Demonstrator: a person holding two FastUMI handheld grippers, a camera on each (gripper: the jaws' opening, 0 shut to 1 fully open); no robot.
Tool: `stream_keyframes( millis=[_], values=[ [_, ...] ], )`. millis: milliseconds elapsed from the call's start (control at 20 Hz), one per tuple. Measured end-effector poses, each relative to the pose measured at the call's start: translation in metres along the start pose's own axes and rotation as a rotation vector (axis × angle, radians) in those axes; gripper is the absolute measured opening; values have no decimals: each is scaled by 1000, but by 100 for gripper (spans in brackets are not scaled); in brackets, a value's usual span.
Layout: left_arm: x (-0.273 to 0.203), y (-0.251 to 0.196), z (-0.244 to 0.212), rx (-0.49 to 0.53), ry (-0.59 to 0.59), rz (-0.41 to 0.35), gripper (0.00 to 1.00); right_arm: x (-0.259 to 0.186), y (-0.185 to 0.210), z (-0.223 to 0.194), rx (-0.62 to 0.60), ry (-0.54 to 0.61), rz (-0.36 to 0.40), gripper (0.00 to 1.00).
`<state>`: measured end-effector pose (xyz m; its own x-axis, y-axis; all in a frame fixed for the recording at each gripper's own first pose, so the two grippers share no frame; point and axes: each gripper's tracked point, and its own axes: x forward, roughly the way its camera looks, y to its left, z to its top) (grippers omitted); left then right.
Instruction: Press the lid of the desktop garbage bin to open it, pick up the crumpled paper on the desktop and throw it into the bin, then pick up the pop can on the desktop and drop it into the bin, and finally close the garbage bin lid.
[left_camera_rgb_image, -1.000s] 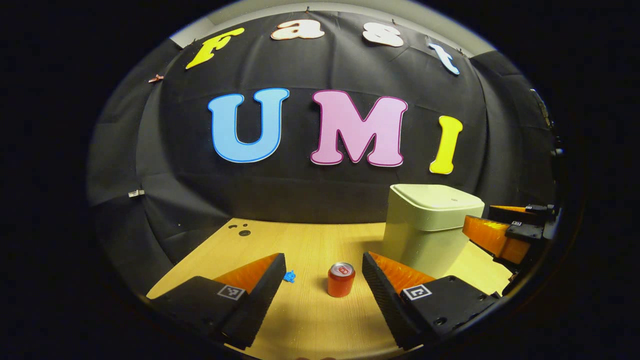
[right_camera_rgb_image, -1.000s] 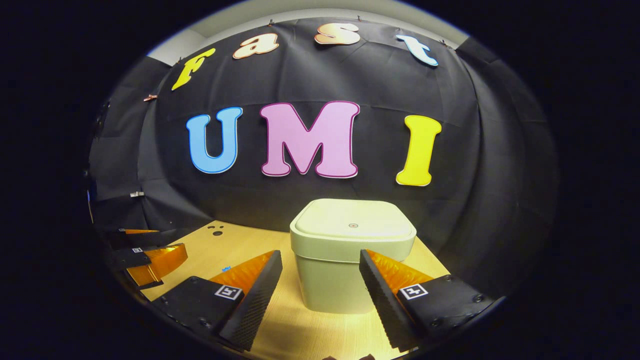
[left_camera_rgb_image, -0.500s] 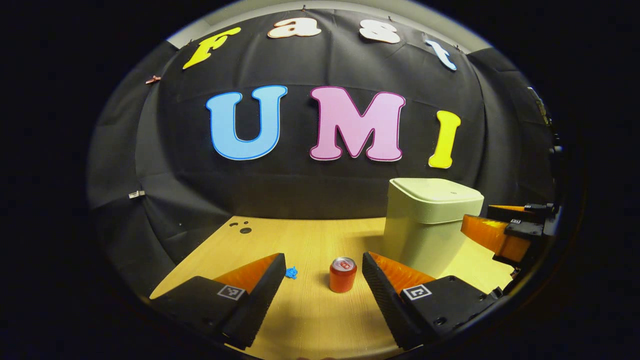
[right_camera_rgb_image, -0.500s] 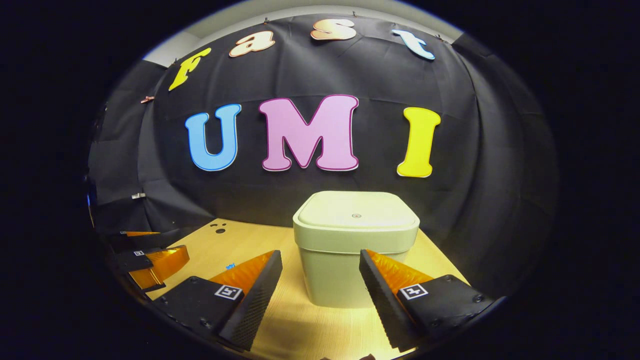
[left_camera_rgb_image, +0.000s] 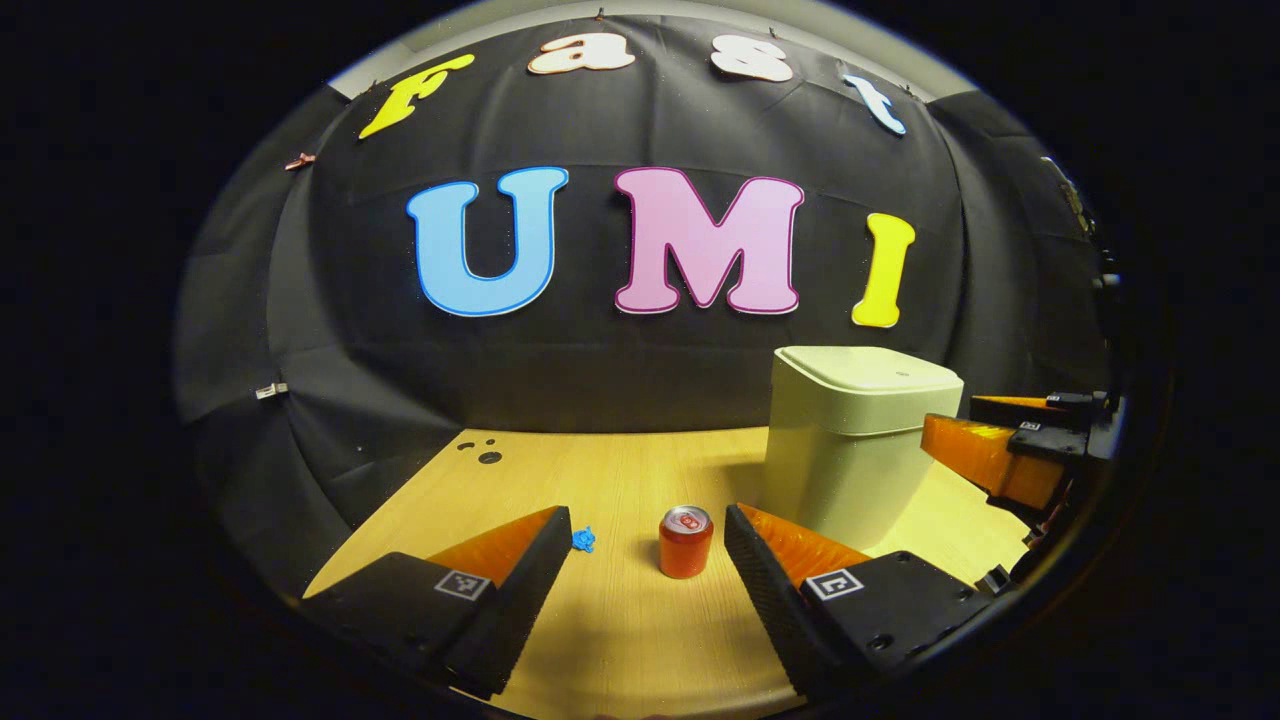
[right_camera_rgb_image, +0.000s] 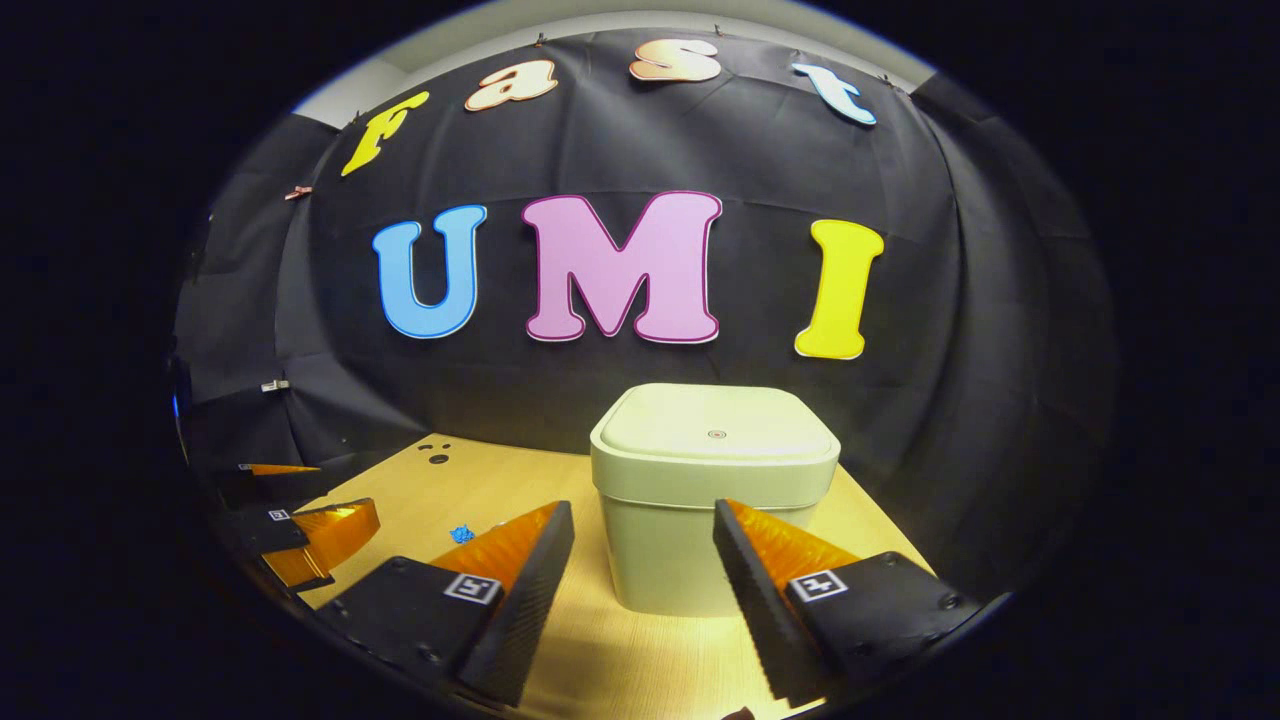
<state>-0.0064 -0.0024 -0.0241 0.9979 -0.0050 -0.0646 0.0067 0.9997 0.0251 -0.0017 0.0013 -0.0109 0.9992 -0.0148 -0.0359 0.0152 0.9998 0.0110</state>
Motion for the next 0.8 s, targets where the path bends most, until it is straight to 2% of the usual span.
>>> stream_keyframes(
  millis=[50, 100, 150, 250, 350, 500, 550, 650, 750, 800],
  values=[
    [0, 1, -1, -4, 1, 3, 98, 1, 2, 1, -5, -4, 4, 78],
    [0, 2, -1, -5, 2, 7, 98, 2, 3, 3, -16, -11, 6, 75],
    [0, 3, -2, -6, 3, 9, 98, 3, 3, 5, -31, -19, 9, 64],
    [2, 2, -3, -8, 5, 6, 98, 6, 4, 6, -52, -21, 11, 53],
    [2, 2, -2, -7, -3, 5, 98, 8, 9, 5, -51, -12, 19, 46],
    [2, -1, -1, -5, -3, -8, 99, 10, 10, 4, -56, -6, 25, 28],
    [3, -1, -2, -5, -3, -12, 98, 10, 10, 4, -57, -5, 22, 19],
    [4, 0, -1, -4, -4, -14, 98, 10, 10, 4, -62, -5, 24, 10],
    [4, 1, -2, -6, -1, -17, 99, 13, 13, -1, -70, 4, 33, 10],
    [4, 1, -2, -8, 1, -18, 99, 11, 16, 2, -68, 8, 47, 6]
  ],
)
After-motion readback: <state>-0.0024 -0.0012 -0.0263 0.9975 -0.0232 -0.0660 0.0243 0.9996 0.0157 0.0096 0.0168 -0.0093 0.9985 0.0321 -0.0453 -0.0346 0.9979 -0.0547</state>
